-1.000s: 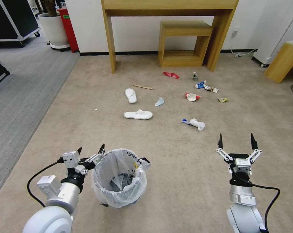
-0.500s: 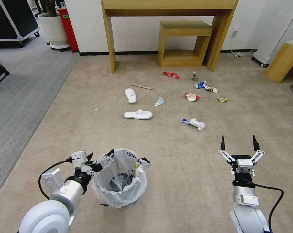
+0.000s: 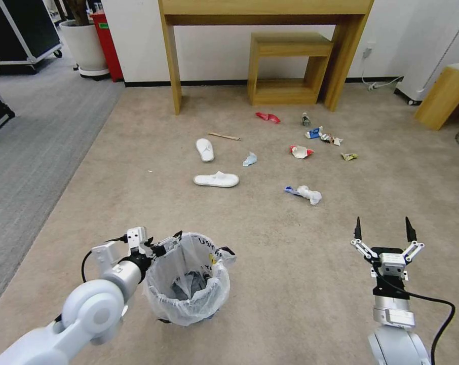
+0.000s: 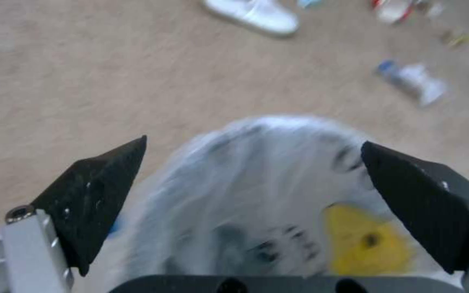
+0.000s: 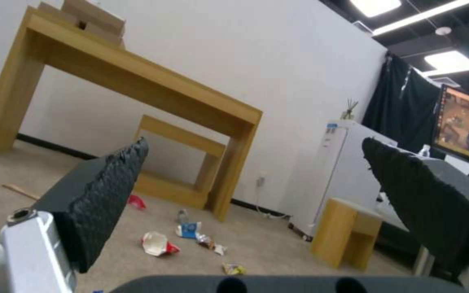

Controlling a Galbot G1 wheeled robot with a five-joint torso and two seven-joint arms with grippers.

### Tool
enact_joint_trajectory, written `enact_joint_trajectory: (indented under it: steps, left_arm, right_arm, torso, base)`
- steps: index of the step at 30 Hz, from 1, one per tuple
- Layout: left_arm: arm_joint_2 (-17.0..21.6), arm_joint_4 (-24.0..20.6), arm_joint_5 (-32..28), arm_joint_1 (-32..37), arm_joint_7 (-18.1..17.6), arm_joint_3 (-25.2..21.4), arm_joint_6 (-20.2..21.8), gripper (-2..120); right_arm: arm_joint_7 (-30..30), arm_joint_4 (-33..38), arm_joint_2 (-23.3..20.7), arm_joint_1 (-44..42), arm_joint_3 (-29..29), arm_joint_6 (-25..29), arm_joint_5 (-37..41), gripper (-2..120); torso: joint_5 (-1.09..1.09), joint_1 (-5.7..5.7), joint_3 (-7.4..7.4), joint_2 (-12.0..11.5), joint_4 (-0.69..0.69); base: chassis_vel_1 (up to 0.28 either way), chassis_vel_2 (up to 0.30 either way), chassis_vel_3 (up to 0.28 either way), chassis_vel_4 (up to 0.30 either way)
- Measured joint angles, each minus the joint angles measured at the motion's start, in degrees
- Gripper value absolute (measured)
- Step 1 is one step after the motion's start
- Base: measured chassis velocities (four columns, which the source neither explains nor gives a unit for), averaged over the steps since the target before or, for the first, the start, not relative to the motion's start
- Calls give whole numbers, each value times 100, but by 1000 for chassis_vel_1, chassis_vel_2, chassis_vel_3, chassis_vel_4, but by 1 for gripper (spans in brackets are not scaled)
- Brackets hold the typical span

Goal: Pick up the trash bin and place the garbage on the floor into it.

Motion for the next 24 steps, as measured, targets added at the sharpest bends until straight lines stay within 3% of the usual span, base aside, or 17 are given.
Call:
enact_joint_trajectory:
  steps: [6, 10, 14, 18, 24]
  left_arm:
    - [302, 138, 178, 275, -5, -274, 284, 99]
    - [502, 120, -79, 406, -159, -499, 497, 99]
    - [605, -409, -1124, 552, -855, -589, 681, 99]
    - [546, -660, -1587, 566, -1193, -482, 708, 98]
    - [510, -633, -1560, 547, -1264, -364, 724, 98]
  right_arm:
    - [-12, -2, -24, -54, 98, 68, 5, 100]
    - [-18, -23, -32, -68, 116, 103, 17, 100]
    - [-34, -67, -44, -69, 113, 137, 65, 100]
    - [-47, -85, -63, -46, 92, 140, 94, 100]
    - [-53, -73, -72, -17, 37, 141, 98, 100]
  torso:
    - [0, 0, 0, 0, 2]
    - [0, 0, 0, 0, 2]
    - [0, 0, 0, 0, 1]
    - [0, 0, 0, 0, 1]
    - [0, 0, 0, 0, 1]
  base:
    - [0, 0, 0, 0]
    - [0, 0, 0, 0]
    - [0, 0, 0, 0]
    - [0, 0, 0, 0]
    - [0, 0, 0, 0]
